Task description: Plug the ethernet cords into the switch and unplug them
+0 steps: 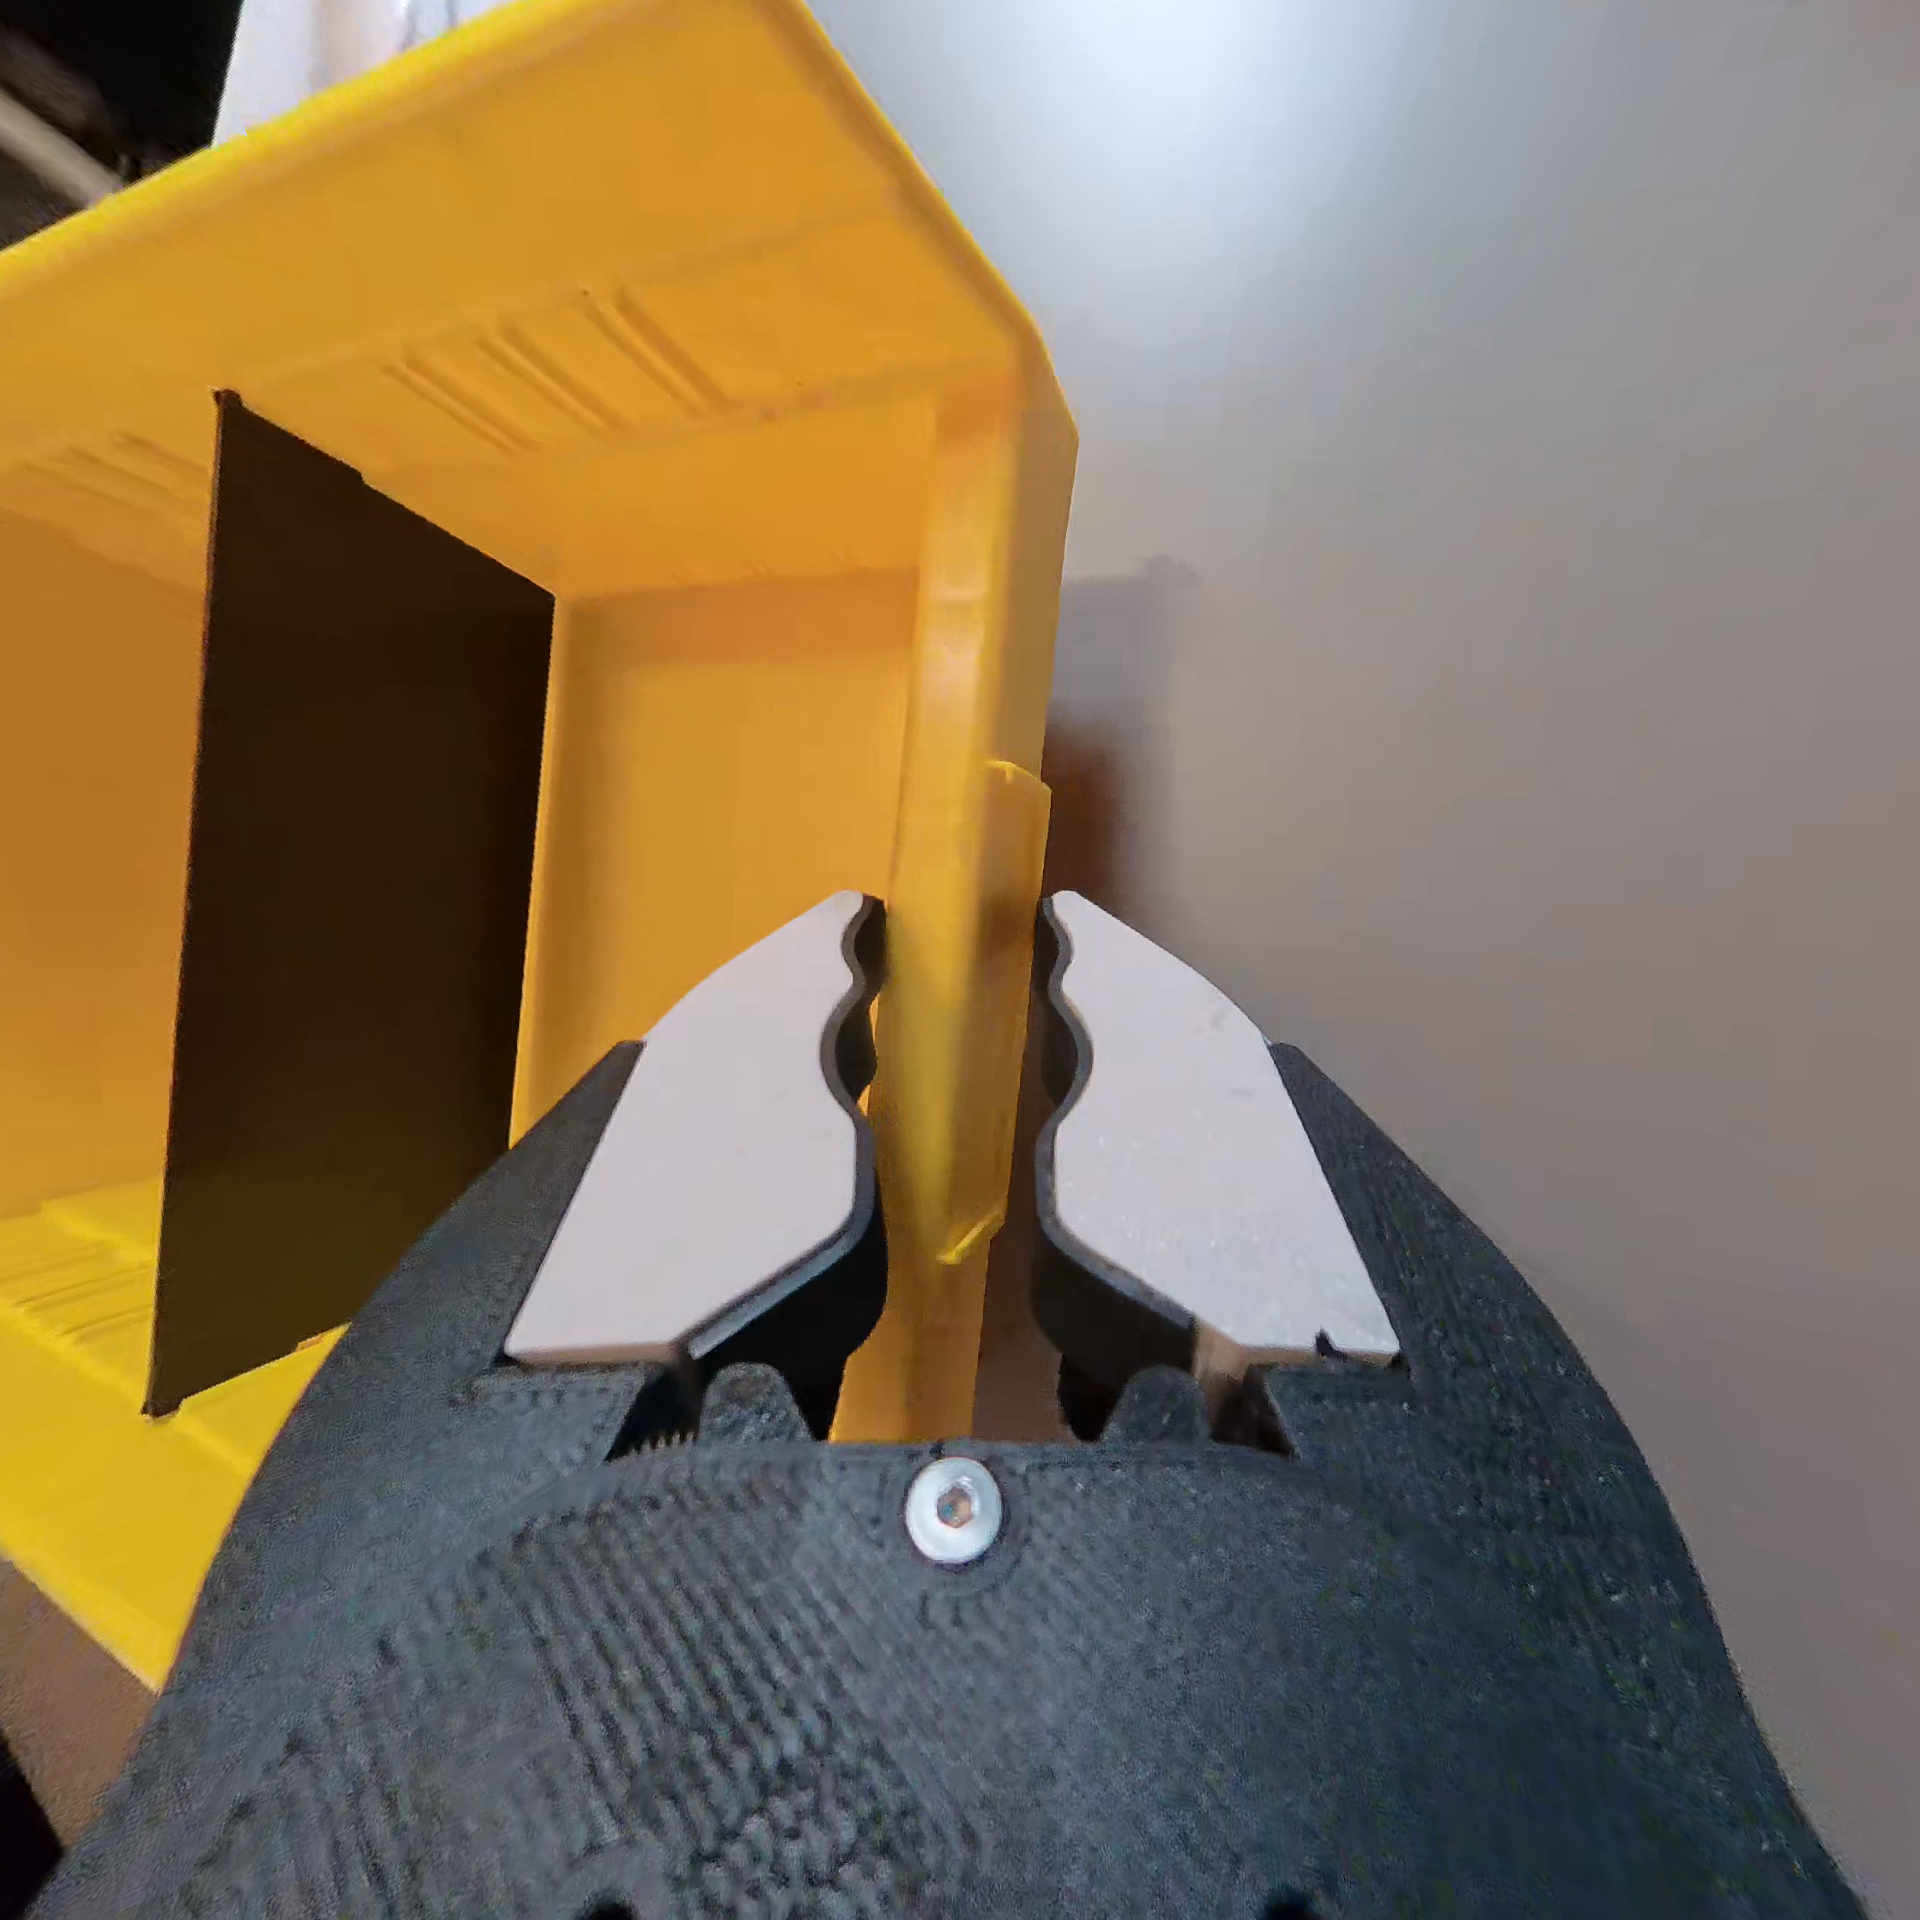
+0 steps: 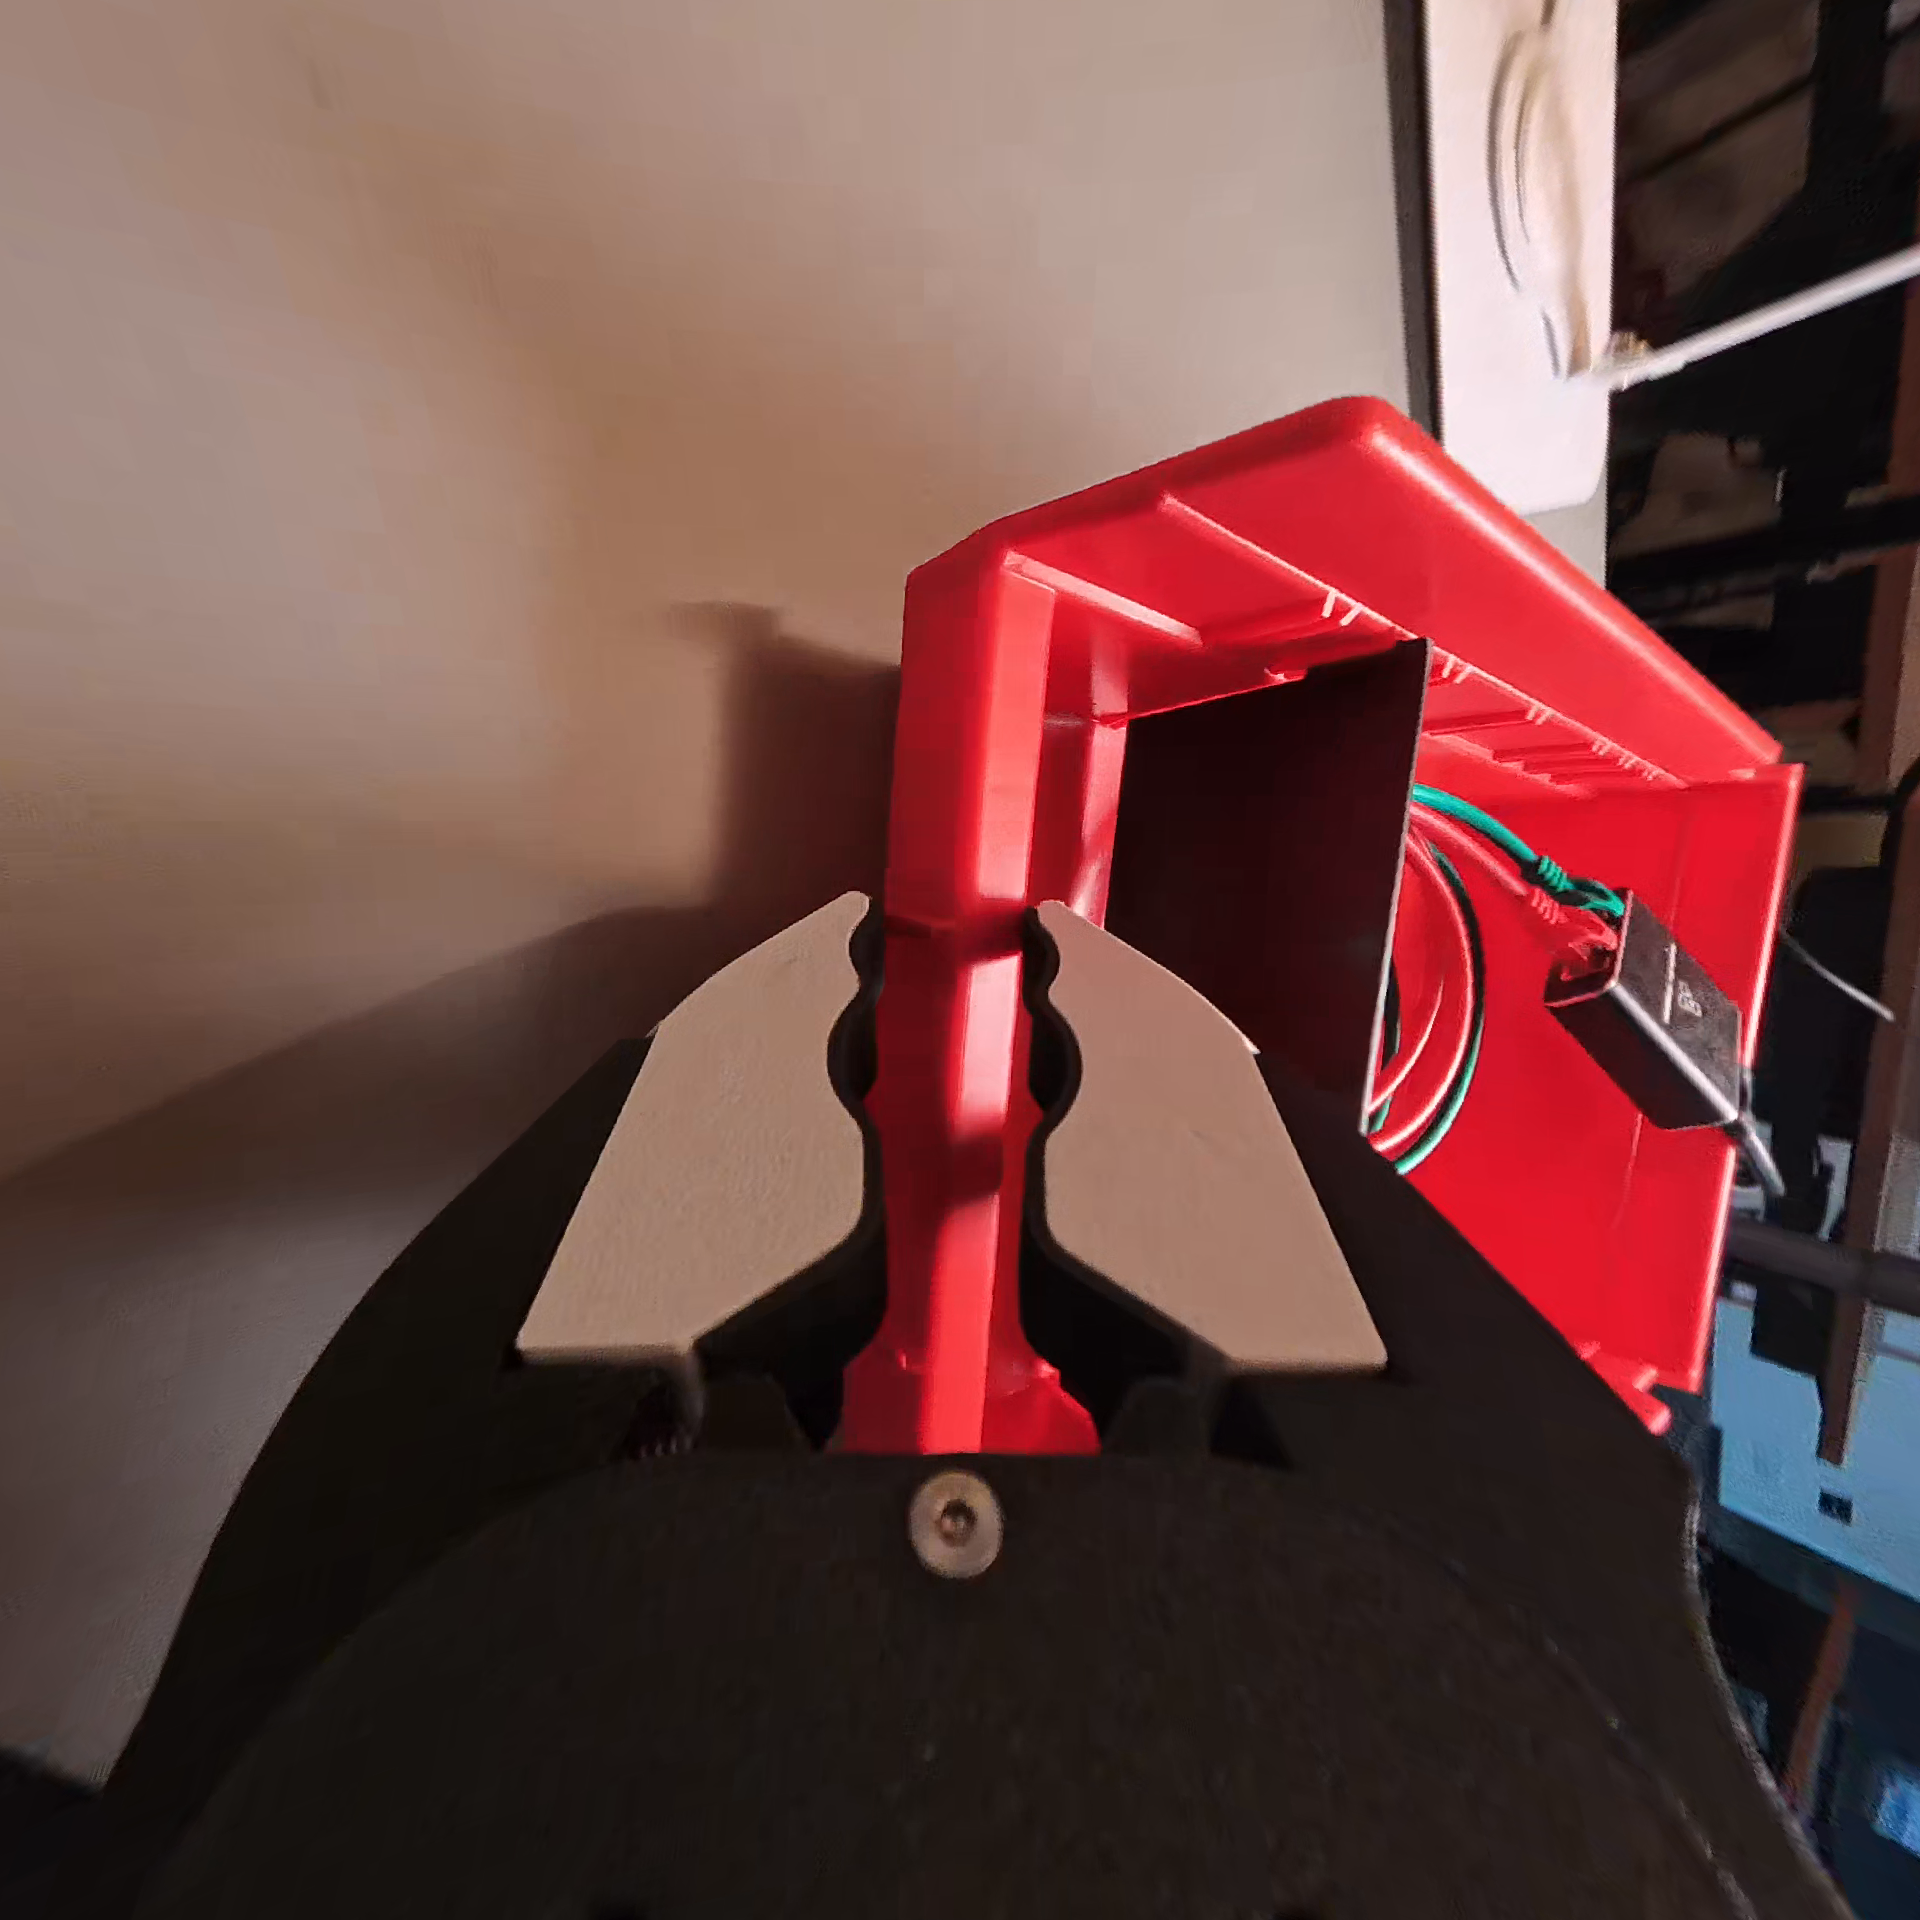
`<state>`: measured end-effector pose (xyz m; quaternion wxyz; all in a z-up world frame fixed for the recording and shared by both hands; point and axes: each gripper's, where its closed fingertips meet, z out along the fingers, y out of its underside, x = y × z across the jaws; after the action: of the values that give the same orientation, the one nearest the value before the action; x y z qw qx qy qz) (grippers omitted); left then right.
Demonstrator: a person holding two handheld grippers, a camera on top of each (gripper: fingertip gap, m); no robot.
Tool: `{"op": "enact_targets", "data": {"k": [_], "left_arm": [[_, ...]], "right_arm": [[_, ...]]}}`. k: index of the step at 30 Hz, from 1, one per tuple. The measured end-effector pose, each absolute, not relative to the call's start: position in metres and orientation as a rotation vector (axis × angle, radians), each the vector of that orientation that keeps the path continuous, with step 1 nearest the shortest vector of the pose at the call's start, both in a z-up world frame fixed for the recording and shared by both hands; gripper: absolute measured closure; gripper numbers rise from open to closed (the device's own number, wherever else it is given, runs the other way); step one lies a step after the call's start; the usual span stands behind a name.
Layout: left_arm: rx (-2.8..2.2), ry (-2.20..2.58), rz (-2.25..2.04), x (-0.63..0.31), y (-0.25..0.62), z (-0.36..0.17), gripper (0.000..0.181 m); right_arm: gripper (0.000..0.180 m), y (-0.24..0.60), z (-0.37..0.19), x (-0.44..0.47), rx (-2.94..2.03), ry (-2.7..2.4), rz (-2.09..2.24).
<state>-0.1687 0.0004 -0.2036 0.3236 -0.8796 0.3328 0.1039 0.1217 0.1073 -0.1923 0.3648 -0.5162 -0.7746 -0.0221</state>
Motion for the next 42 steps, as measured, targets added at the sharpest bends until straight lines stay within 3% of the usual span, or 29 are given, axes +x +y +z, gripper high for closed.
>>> {"op": "enact_targets", "data": {"k": [1, 6, 12, 18, 24, 35, 37, 42], "left_arm": [[-2.281, 0.919, 0.263, -0.157, 0.0, -0.203, 0.152], [-2.163, 1.043, 0.294, -0.128, -0.001, -0.201, 0.152], [-2.101, 1.128, 0.185, -0.101, -0.033, -0.2, 0.152], [-1.834, 1.045, 0.037, -0.042, -0.012, -0.16, 0.152], [-1.842, 0.639, -0.374, 0.009, -0.014, -0.103, 0.152], [-1.915, 0.221, -0.274, 0.105, 0.072, -0.158, 0.138], [-1.897, 0.178, -0.197, 0.104, 0.088, -0.158, 0.138], [-1.861, 0.154, -0.06, 0.092, 0.099, -0.158, 0.156]], "right_arm": [[0.155, 0.094, -0.19, 0.125, -1.308, -1.986, -0.035], [0.154, 0.03, -0.143, 0.142, -1.329, -1.766, 0.33], [0.15, 0.065, -0.105, 0.228, -1.505, -1.299, 0.356], [0.125, 0.137, -0.124, 0.276, -1.735, -0.902, 0.369], [0.119, 0.153, -0.157, 0.258, -1.849, -0.834, 0.481], [0.141, 0.166, -0.168, 0.244, -1.927, -0.813, 0.592], [0.159, 0.171, -0.164, 0.251, -1.909, -0.791, 0.529], [0.162, 0.166, -0.157, 0.254, -1.873, -0.773, 0.486]]}}
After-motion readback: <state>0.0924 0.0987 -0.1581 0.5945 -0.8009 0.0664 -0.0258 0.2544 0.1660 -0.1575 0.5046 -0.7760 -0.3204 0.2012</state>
